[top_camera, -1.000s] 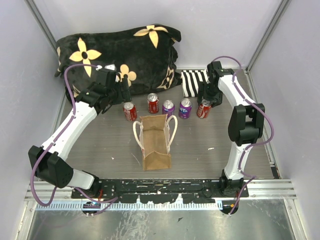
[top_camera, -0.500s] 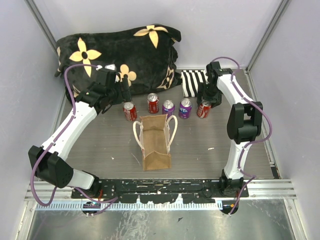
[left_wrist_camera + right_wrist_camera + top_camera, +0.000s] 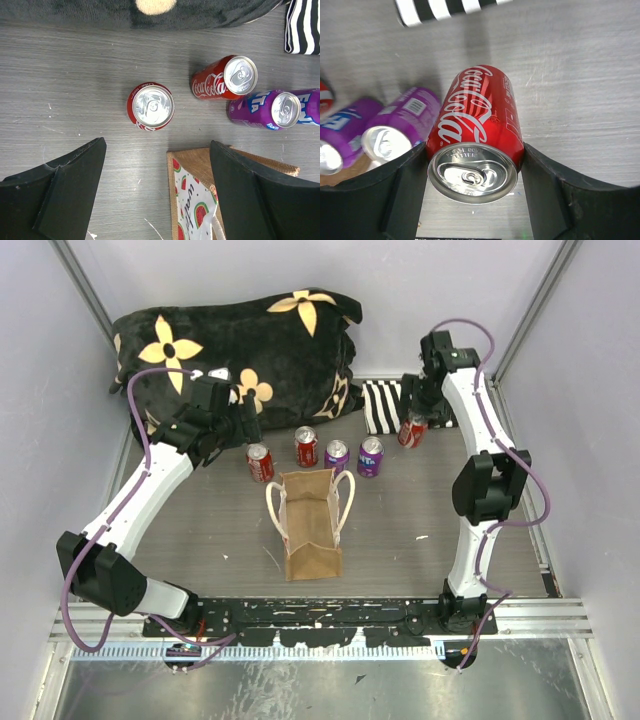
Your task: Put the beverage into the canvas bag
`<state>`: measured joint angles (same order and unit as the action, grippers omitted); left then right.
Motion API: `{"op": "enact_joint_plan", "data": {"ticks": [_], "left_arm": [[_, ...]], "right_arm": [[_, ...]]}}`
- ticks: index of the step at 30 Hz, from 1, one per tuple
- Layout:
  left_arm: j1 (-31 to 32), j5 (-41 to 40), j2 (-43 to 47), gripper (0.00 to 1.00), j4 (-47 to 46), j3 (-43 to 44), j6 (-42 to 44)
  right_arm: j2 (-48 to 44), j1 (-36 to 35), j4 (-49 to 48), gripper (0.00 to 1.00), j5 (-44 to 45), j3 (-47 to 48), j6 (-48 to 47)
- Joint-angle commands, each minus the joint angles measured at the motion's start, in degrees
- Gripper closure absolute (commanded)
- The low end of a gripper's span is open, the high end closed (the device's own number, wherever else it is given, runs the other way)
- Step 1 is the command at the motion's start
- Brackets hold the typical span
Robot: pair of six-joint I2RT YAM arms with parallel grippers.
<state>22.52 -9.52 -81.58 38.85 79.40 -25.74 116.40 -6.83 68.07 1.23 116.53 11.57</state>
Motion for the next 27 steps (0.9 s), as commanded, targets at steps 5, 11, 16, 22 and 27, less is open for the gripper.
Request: {"op": "enact_joint_plan", "data": {"ticks": [5,11,16,22,27], "left_arm": [[-0.33,0.09,-0.09,0.09,-0.88,0.19,0.6],[-0.38,0.03,0.22,0.09,-0.94,-0.27,0.6],[-0.37,0.03,0.35,0.09,-0.97,-0.81,0.68],[-0.38,-0.05,-0.15,0.09,-0.75,-0.73,0.69],[-0.36,-0.15,-0.31,0.09,-0.64,-0.76,0.76]], "right_arm": [[-3.99,-6.04,8.81,0.99,-1.38,19.33,2.91],[-6.45,-15.45,10.18,0.99,-2.19,24.81,6.56],[-8.96,-23.45,8.3,0.99,-2.17,26.09,10.46],[-9.74,-30.25,7.86,0.99,-2.43,28.93,13.22],[-10.28,-35.89,8.94,0.99,-0.83,24.79,14.41]]}}
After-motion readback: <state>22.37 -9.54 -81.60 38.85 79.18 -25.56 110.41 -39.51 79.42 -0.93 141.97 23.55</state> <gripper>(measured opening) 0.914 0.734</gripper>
